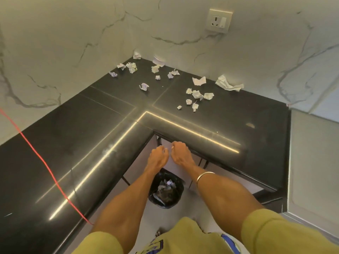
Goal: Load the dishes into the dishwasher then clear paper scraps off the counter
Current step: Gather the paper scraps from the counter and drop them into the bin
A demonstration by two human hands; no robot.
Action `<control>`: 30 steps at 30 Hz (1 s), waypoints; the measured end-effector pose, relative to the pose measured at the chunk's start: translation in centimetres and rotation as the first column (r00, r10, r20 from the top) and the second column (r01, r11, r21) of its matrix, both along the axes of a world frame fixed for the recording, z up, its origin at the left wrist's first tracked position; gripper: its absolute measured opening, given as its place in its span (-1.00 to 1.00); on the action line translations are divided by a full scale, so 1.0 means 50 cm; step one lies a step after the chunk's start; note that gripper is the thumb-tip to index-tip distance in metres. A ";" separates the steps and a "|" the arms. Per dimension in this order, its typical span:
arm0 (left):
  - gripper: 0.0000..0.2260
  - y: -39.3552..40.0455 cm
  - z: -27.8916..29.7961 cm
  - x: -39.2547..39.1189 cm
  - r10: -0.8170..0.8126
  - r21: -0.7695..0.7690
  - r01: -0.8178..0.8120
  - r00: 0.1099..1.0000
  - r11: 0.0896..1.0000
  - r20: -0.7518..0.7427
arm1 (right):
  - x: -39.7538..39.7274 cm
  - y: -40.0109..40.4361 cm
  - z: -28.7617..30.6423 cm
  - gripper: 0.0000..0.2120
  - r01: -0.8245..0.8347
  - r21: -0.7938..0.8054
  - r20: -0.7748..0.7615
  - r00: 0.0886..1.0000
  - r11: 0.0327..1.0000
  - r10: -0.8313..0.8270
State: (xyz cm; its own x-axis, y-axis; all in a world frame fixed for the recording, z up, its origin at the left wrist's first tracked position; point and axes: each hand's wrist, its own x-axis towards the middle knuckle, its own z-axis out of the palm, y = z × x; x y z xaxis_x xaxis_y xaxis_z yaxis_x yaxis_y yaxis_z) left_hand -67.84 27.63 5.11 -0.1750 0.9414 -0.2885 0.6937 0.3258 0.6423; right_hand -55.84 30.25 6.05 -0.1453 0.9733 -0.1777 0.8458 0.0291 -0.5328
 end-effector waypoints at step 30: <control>-0.60 0.458 0.029 0.147 0.091 0.111 -0.088 0.996 0.990 -0.022 | 0.184 0.444 -0.003 -0.52 0.299 0.001 -0.173 0.940 0.954 -0.294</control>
